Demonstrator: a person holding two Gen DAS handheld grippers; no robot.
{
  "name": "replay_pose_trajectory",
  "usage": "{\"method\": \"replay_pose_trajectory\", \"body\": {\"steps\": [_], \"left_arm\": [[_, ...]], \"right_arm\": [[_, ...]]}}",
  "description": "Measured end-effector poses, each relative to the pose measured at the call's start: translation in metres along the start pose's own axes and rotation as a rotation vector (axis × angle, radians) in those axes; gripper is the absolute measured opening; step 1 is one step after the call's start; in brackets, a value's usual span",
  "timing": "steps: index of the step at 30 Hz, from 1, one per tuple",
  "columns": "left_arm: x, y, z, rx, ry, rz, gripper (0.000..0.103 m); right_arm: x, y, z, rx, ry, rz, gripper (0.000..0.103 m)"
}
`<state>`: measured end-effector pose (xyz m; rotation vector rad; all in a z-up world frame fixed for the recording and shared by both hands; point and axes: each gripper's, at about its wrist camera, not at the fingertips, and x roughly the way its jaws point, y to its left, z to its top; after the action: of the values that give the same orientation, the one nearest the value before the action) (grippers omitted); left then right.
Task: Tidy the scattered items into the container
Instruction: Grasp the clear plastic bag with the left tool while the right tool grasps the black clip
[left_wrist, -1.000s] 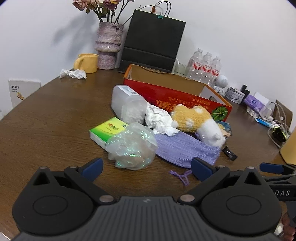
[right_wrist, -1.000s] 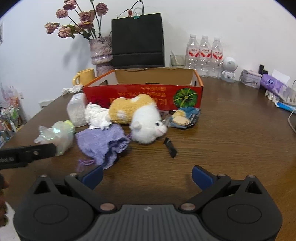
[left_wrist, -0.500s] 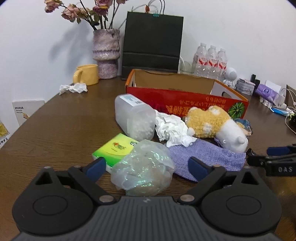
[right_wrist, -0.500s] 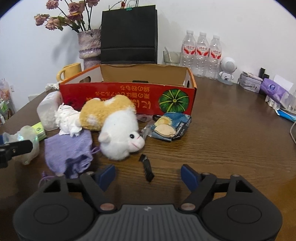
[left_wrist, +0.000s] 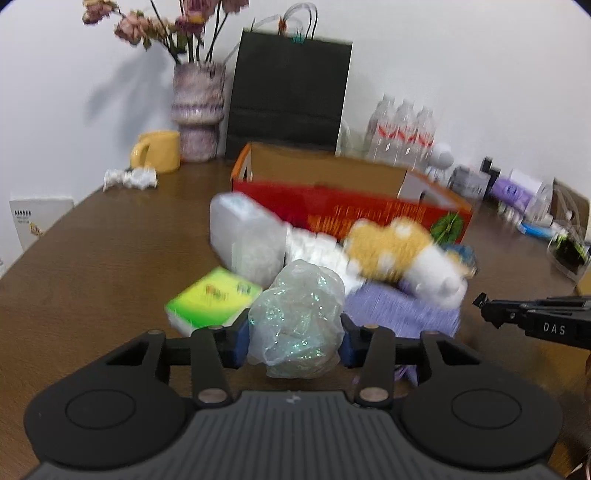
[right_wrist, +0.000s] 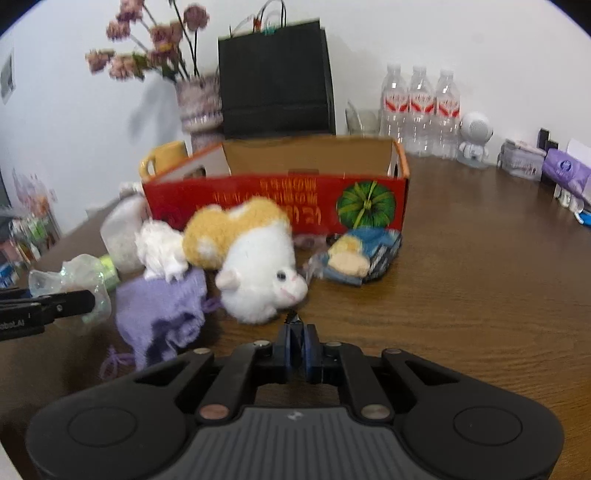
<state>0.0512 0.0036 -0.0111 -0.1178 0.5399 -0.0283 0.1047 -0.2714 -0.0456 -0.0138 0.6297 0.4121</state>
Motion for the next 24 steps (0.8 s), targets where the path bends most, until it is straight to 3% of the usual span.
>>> {"method": "replay_pose_trajectory", "body": {"steps": [6,11,16,24], "left_arm": [[-0.004,-0.004,0.061,0.001,-0.159,-0.047,0.046],[0.04,-0.013,0.116,-0.034,-0.222,-0.051,0.047],[0.109,-0.015,0.139,-0.088,-0.179,-0.025,0.047],[0.196,-0.023,0.121,-0.053,0.016,0.009,0.05]], "right_arm": [[-0.013,-0.01,0.046,0.02,-0.131,0.022,0.006],[0.012,-0.01,0.099,0.035,-0.222,-0.001,0.006],[0.071,-0.019,0.133,0.075,-0.208,-0.038,0.006],[0.156,-0.037,0.131,0.076,-0.03,-0.077,0.006]]}}
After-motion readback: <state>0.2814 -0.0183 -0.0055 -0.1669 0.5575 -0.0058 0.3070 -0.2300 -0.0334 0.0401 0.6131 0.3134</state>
